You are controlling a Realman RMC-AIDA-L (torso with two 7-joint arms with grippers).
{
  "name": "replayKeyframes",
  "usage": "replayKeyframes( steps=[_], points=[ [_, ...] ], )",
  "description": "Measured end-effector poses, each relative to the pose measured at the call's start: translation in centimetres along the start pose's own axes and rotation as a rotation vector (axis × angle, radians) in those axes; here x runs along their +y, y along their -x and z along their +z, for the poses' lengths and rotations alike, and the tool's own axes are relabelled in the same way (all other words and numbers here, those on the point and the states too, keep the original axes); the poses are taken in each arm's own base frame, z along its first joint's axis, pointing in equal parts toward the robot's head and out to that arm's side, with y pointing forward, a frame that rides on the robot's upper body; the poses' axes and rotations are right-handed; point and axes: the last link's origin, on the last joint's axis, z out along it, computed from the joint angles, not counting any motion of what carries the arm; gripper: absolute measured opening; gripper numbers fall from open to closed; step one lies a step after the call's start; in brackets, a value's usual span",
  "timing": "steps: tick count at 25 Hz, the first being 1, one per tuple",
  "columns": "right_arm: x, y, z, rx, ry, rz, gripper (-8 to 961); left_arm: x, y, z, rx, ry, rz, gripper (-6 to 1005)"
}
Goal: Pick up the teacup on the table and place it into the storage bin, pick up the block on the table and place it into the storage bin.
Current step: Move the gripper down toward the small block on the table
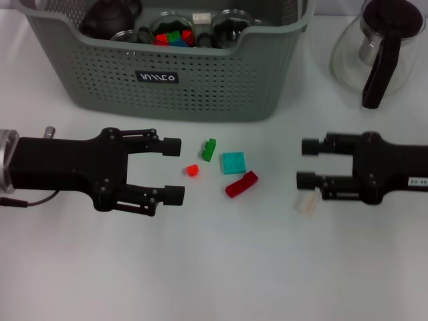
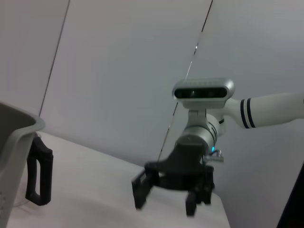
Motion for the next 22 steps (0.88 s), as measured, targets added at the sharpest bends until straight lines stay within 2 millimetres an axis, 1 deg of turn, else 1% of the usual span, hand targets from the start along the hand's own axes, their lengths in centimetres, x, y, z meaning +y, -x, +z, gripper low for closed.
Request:
replayKeyframes(
  steps=[5,8,10,14,18,22],
  points=[
    [-0.2,0.5,-0.8,0.135,-0.011,0.067,742,-0.4,0.3,0.2,-0.014,-0.025,0.009,861],
    [-0.4,1.5,-1.2,0.210,-0.030,0.081,743,-0.6,0.8,0.4,-0.012,-0.041,0.011,861],
    [-0.4,2.4,-1.0,0.250,-0.028,0.086,743,-0.5,0.9,0.5,-0.003,-0.042,0.014,861],
    [-0.4,4.6,0.4,0.367,-0.037,0.119,742,-0.6,1.0,0.3,0.013,-0.055,0.022,861],
    [-0.7,6.6,2.4,0.581,-0.082,0.152,742,-0.6,0.9,0.2,0.021,-0.064,0.034,861],
    [-0.8,7.9,4.3,0.761,-0.120,0.140,741,-0.7,1.0,0.0,0.054,-0.086,0.066,861]
  ],
)
